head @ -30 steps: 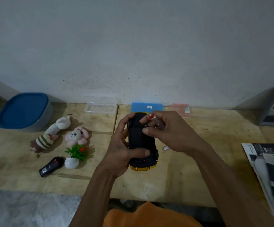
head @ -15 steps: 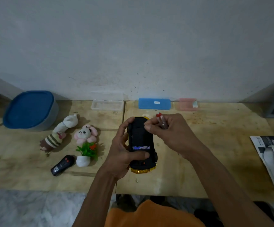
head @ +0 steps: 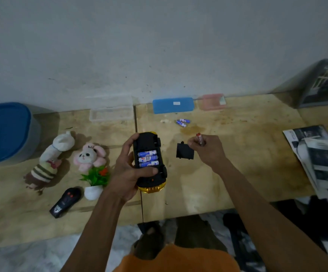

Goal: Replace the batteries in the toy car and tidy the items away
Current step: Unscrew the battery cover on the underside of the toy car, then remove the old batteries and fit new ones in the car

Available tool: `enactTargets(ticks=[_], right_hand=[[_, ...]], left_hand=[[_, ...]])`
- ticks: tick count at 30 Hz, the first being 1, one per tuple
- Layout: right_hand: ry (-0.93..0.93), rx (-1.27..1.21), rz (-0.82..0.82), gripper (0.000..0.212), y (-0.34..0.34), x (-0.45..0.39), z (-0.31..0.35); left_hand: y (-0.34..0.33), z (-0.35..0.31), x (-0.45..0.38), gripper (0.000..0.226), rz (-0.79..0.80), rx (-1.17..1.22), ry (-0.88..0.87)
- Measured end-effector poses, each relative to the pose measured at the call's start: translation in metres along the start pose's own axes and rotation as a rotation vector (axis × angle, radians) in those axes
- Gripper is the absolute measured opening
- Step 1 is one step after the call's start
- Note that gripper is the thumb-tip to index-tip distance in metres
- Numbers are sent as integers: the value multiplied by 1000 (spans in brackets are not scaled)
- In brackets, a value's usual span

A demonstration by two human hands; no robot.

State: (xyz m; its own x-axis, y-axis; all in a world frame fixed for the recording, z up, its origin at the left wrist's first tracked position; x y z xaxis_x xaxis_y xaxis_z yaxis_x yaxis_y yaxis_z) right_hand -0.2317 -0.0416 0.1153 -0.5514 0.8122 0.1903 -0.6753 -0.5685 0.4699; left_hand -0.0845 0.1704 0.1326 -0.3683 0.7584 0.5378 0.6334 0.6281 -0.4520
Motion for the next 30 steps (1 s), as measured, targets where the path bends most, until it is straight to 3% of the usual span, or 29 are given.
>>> enactTargets(ticks=[3, 5, 9, 11, 23, 30], right_hand=[[-1, 64, 93, 15, -22, -12, -37], [-20, 132, 151, 40, -37, -25, -62], [-96, 272, 302, 25, -58, -40, -84], [-108, 270, 308, 32, -63, -45, -93], [-66, 168, 240, 27, -63, -43, -102], [-21, 211, 57, 13, -47, -40, -108]], left_hand=[[1, 2, -10, 109, -26, -33, 14], [0, 4, -18, 112, -48, -39, 24], [-5, 5, -33, 110, -92, -49, 47], [-8, 5, -38, 112, -100, -57, 52], [-15, 2, -60, 114, -115, -67, 73], [-24, 0, -64, 112, -80, -75, 70]])
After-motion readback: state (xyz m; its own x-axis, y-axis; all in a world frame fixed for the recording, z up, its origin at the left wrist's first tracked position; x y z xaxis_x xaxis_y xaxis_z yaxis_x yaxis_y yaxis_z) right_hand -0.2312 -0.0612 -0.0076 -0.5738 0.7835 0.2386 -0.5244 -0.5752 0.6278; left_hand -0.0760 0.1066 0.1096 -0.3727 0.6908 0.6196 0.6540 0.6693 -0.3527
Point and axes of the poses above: each hand's wrist, its own x-axis away from the middle knuckle, its own y-axis out of the back of the hand, z = x × y, the point moved 8 cm from there along -x, towards the middle knuckle, and after that the axes turned 9 degrees about y, right-handed, at the moved point
